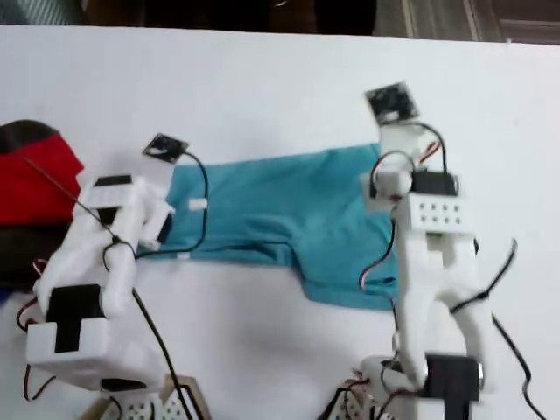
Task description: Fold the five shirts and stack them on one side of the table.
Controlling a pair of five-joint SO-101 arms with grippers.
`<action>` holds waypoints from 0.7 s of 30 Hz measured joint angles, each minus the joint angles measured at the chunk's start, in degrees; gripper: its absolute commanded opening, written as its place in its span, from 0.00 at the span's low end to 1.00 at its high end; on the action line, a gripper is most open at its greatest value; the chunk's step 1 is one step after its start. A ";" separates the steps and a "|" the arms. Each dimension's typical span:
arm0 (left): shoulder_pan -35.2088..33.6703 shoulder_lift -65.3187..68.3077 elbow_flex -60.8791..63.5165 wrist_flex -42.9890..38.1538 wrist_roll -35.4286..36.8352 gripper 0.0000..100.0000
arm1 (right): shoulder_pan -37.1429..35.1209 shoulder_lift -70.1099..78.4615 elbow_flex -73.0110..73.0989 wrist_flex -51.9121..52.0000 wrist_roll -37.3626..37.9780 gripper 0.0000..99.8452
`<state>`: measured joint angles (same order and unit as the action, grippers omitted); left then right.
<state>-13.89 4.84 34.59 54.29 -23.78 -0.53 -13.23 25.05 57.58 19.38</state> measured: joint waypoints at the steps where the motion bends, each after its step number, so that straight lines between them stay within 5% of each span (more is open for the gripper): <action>1: 0.00 0.00 0.00 0.00 0.00 0.03 | 0.00 2.64 -2.11 -0.18 -0.44 0.19; 11: 0.00 0.00 0.00 0.00 0.00 0.03 | 0.44 31.91 -27.08 7.30 -1.32 0.21; 21: 0.00 0.00 0.00 0.00 0.00 0.03 | 4.31 46.15 -41.14 18.02 -1.32 0.19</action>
<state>-13.89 4.84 34.59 54.29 -23.78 3.78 32.92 -16.09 75.60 18.07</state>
